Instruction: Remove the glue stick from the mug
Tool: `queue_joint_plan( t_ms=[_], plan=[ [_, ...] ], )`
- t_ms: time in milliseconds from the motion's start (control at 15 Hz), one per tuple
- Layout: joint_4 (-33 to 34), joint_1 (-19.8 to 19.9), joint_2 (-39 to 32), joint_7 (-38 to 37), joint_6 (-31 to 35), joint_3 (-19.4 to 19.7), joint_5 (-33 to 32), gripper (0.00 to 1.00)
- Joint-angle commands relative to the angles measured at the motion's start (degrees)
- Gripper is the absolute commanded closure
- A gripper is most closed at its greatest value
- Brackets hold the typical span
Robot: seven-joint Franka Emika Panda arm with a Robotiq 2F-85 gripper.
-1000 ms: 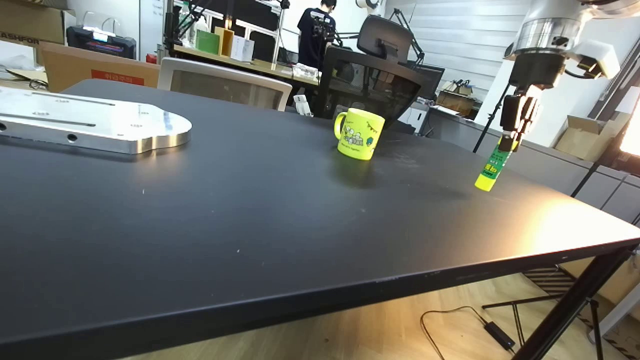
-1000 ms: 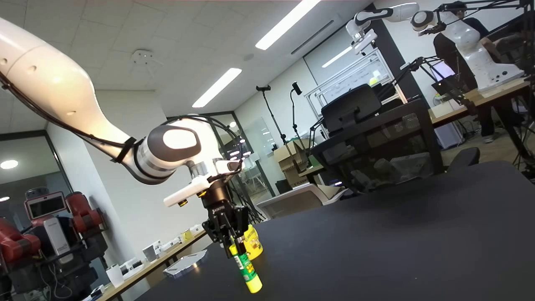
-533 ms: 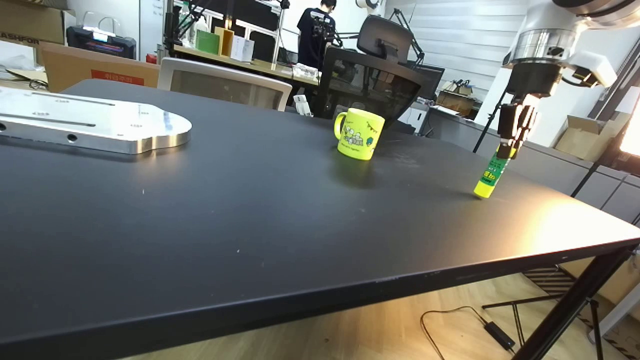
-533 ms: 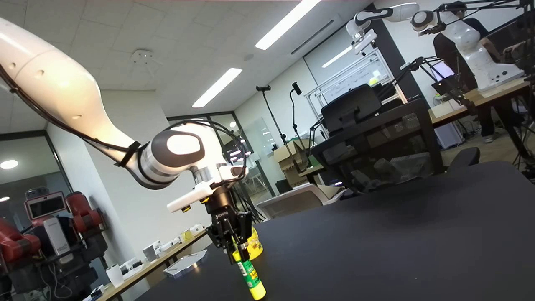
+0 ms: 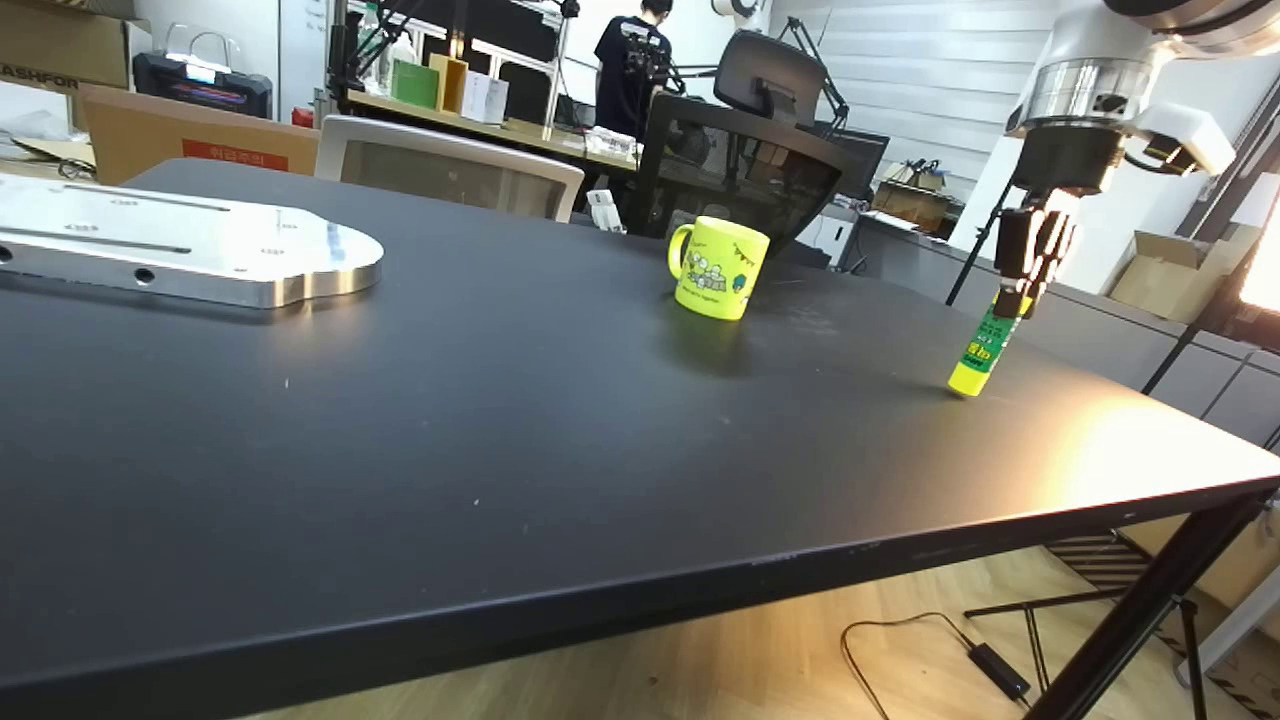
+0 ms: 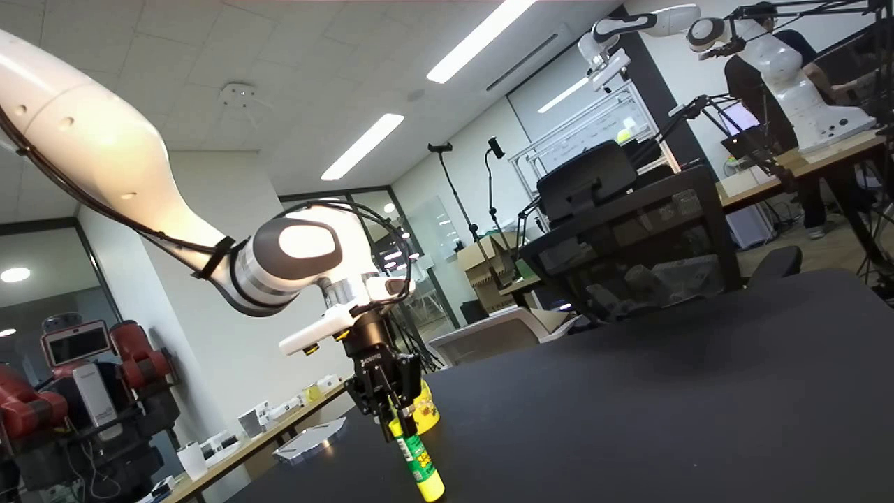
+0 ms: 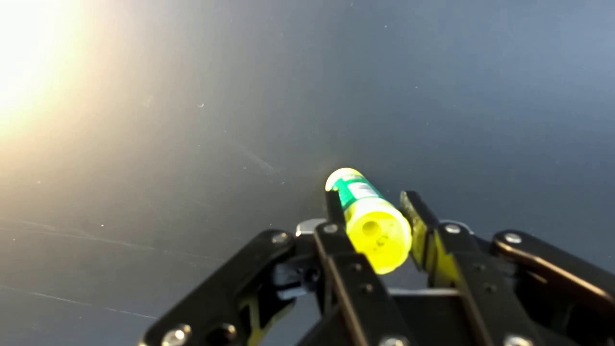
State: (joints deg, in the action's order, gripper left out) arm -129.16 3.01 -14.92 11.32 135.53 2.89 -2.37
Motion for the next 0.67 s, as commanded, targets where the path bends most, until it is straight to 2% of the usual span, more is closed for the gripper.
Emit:
queue_joint_plan(
  t_ms=[0, 133, 200, 600],
  plan=[
    [0.2, 0.0, 0.0, -2.6, -0.2, 0.1, -1.0, 0.91],
    [0.2, 0.1, 0.0, -2.5, -0.2, 0.0, -0.6, 0.41],
    [0.2, 0.1, 0.0, -2.5, 0.0, 0.0, -0.6, 0.4],
    [0.1, 0.3, -0.1, -1.9, 0.4, -0.2, 0.1, 0.02]
  ],
)
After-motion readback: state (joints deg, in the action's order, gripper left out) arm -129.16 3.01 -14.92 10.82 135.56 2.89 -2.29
